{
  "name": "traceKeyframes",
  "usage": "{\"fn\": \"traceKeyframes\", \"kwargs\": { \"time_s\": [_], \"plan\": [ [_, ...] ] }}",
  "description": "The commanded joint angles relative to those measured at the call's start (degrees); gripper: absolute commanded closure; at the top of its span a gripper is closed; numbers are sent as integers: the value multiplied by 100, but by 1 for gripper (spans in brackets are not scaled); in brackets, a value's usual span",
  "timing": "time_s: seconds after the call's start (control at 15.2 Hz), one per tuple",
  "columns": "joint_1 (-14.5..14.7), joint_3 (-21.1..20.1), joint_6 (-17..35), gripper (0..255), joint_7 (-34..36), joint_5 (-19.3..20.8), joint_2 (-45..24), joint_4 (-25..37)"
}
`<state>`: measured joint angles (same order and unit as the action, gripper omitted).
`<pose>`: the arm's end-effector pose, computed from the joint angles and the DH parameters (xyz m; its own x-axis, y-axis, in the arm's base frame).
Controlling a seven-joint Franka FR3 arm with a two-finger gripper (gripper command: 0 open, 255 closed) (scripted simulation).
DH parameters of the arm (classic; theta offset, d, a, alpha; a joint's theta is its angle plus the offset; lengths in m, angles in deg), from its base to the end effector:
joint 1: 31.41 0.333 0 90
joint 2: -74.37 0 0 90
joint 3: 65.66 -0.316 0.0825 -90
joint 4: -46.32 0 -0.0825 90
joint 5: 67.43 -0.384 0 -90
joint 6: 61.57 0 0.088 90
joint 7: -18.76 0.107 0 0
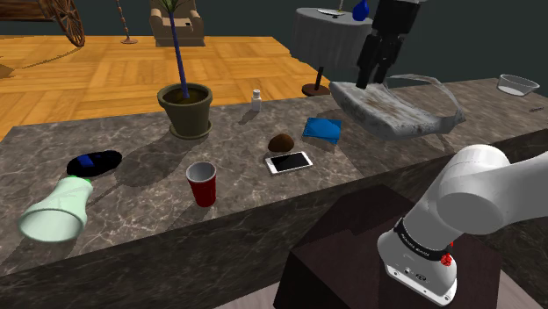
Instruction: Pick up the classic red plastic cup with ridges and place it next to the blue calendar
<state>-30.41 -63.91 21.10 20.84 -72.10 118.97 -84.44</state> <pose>0.2958 0.0023 0.6123 0.9975 -0.0287 -0.0641 -0.0351 -0.9943 -0.1003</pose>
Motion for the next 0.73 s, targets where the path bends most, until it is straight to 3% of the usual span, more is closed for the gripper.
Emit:
{"fn": "traceKeyframes", "kwargs": {
  "time_s": [0.0, 0.66],
  "plan": [
    [0, 0, 0, 0, 0, 0, 0, 0],
    [375, -813, 1656, 0, 493, -511, -1058, -320]
  ]
}}
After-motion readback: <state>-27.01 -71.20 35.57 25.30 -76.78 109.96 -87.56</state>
